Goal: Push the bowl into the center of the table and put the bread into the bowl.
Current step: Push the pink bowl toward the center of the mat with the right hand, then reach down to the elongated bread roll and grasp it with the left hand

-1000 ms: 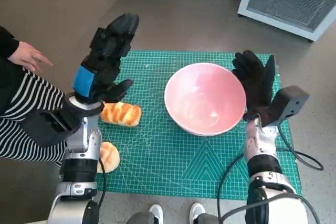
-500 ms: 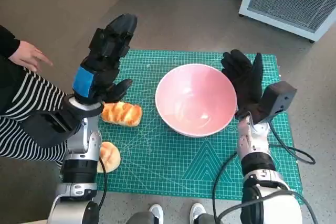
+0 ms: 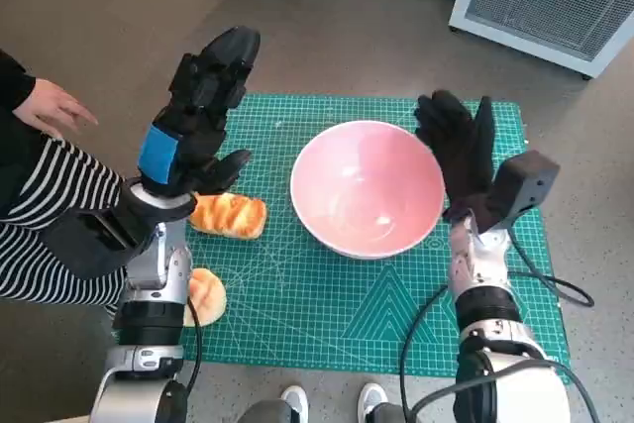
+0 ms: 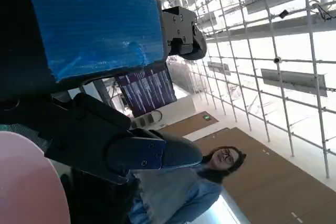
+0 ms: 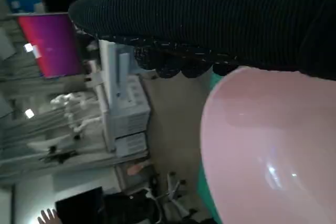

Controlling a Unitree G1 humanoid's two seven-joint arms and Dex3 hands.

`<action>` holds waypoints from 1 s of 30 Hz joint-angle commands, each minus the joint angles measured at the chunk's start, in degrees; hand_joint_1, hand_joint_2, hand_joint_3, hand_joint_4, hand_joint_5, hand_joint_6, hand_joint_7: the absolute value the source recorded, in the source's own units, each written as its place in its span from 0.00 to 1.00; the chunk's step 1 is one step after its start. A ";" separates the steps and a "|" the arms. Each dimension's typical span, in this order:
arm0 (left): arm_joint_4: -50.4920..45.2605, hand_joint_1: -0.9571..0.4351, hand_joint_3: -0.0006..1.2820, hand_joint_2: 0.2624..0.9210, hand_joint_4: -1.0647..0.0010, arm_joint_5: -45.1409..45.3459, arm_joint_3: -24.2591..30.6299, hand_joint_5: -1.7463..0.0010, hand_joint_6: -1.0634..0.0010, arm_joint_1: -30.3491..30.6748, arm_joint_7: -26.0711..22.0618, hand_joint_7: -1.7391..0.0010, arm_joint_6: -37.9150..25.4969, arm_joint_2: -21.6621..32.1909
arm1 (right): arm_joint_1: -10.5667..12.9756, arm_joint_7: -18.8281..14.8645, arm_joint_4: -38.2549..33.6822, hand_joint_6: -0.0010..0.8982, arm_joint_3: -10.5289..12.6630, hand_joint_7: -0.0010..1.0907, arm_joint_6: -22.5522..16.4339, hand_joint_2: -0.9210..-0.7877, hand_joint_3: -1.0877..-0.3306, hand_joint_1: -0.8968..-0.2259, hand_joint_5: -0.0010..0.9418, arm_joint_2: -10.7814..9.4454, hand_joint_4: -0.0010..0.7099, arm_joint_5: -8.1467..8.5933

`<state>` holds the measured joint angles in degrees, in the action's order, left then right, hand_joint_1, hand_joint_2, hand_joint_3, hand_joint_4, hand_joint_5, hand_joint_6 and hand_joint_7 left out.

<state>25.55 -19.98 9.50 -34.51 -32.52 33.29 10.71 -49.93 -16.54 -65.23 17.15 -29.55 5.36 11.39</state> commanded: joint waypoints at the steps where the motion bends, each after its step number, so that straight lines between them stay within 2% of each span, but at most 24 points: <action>1: -0.65 0.15 0.26 1.00 0.92 0.50 -0.64 0.99 1.00 0.06 -0.19 0.72 0.28 -0.41 | 3.70 -2.85 7.80 0.10 -1.19 0.29 -2.84 0.00 0.39 0.34 0.00 0.77 0.12 0.39; 6: -0.22 0.14 0.27 1.00 0.91 1.00 -1.23 0.99 1.00 -0.74 -0.35 0.72 0.63 -0.37 | 7.78 -5.34 18.99 0.10 -3.65 0.31 -6.59 0.00 0.43 0.30 0.01 1.89 0.13 -0.42; 10: 0.20 0.13 0.27 1.00 0.91 1.11 -1.63 0.99 1.00 -1.55 -0.41 0.72 0.32 -0.37 | 11.40 -7.49 29.11 0.07 -5.59 0.35 -7.08 0.00 0.44 0.29 0.01 3.14 0.15 -0.05; 15: 0.89 0.13 0.27 1.00 0.91 1.20 -1.99 0.99 1.00 -2.49 -0.57 0.72 0.42 -0.35 | 15.07 -8.62 39.92 0.05 -7.25 0.40 -5.17 0.00 0.46 0.27 0.01 4.57 0.16 0.78; 20: 1.48 0.12 0.27 1.00 0.91 1.47 -2.15 0.99 1.00 -3.27 -0.73 0.71 0.83 -0.39 | 17.80 -9.40 48.70 0.04 -8.05 0.44 -1.78 0.00 0.48 0.24 0.01 5.65 0.18 3.06; 24: 1.76 0.12 0.27 1.00 0.91 1.56 -2.18 0.99 1.00 -3.74 -0.85 0.71 0.89 -0.37 | 19.62 -9.49 53.27 0.03 -8.33 0.45 0.56 0.00 0.51 0.24 0.02 6.19 0.20 4.83; 30: 2.00 0.12 0.27 1.00 0.91 1.53 -2.24 0.99 1.00 -4.31 -1.00 0.72 0.61 -0.42 | 21.07 -9.16 56.68 0.04 -8.57 0.47 2.40 0.00 0.54 0.26 0.01 6.37 0.20 6.10</action>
<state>26.97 -18.67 7.40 -37.64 -33.20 33.59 10.50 -30.58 -25.33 -9.59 8.89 -28.69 11.36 16.70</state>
